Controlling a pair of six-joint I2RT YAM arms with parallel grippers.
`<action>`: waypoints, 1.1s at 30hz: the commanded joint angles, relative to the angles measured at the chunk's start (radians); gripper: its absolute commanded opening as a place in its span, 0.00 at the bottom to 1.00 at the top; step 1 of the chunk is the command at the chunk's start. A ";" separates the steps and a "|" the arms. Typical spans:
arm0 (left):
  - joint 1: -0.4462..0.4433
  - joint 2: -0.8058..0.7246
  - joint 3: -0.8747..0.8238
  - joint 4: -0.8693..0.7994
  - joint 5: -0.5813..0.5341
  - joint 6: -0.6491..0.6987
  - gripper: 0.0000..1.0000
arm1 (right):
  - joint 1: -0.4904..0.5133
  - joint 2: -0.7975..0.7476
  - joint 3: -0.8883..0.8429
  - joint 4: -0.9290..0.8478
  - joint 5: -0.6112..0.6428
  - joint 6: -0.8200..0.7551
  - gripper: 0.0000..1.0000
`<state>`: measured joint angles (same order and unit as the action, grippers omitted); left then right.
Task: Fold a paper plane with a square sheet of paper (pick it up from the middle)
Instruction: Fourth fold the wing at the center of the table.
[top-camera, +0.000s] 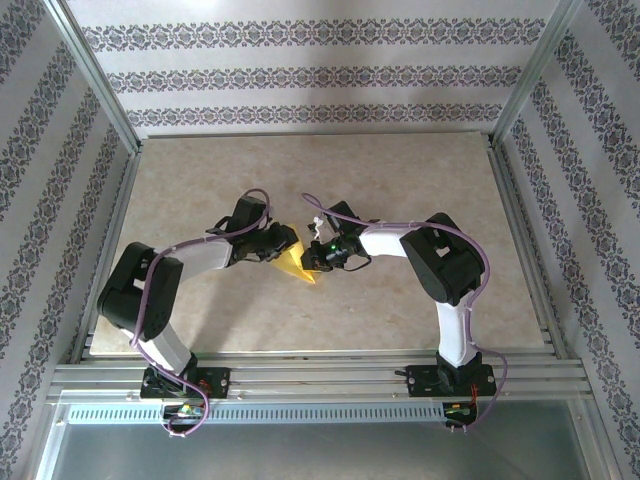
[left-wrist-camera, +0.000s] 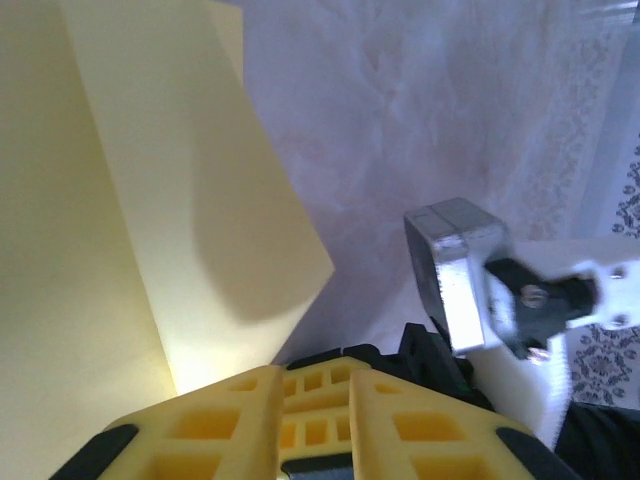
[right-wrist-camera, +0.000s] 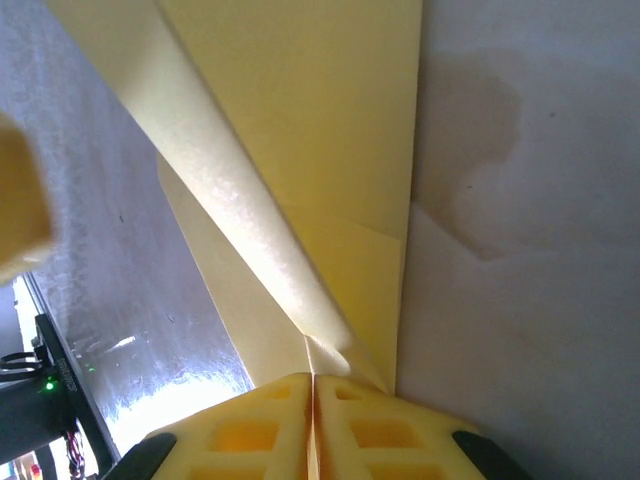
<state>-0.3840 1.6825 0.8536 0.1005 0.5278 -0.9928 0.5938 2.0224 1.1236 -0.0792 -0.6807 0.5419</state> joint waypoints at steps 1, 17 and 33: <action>0.005 0.032 -0.016 0.125 0.067 -0.006 0.21 | -0.006 0.060 -0.009 -0.091 0.150 -0.040 0.14; 0.009 0.119 -0.027 0.081 0.019 0.045 0.15 | -0.003 0.067 -0.004 -0.106 0.155 -0.043 0.14; 0.017 0.158 -0.040 0.043 -0.025 0.053 0.15 | -0.004 0.055 -0.005 -0.099 0.139 -0.037 0.14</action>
<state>-0.3840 1.8126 0.8284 0.1661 0.5453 -0.9676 0.5983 2.0254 1.1370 -0.1036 -0.6697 0.5385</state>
